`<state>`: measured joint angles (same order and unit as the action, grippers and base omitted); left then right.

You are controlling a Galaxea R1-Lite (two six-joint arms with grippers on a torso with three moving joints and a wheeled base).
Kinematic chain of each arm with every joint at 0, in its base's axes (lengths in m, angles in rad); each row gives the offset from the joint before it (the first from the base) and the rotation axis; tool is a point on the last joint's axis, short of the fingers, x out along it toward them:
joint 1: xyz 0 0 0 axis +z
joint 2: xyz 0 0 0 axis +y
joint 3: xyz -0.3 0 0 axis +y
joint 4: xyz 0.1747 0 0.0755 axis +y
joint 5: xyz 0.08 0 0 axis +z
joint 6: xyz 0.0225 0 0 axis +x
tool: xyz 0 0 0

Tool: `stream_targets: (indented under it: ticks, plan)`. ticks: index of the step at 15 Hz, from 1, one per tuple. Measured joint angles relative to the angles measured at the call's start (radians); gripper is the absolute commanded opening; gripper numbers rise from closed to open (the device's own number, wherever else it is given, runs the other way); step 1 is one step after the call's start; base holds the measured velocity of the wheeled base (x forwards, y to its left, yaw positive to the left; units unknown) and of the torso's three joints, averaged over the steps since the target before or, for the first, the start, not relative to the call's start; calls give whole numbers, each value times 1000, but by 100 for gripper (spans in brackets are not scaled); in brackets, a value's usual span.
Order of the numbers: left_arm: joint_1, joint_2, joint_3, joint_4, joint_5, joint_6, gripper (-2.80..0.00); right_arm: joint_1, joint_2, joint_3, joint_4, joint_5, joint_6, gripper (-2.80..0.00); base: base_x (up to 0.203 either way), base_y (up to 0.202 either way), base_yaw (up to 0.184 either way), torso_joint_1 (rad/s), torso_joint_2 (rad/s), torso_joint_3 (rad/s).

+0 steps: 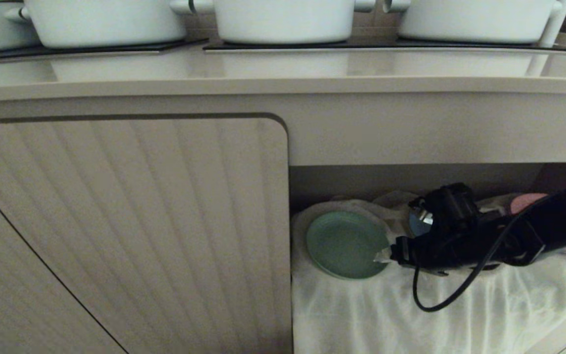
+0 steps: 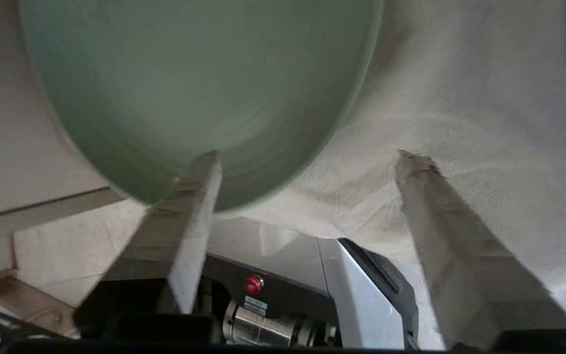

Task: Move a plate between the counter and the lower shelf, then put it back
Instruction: Pick up the plate in the cupboard

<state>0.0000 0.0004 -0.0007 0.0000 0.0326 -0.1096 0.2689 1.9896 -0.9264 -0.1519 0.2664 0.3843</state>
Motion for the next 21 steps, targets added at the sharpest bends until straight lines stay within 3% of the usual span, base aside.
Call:
stream_targets:
  ticks: [6, 13, 21]
  plan:
    - [0, 0, 0, 0, -1, 0, -280, 12, 55, -148, 128, -7, -1, 0, 0, 0, 0, 0, 0, 0]
    - [0, 0, 1, 0, -2, 0, -280, 66, 107, -171, 136, -47, -1, 0, 0, 0, 0, 0, 0, 0]
    - [0, 0, 0, 0, -1, 0, -280, 73, 160, -246, 188, -106, 0, 0, 0, 0, 0, 0, 0, 0]
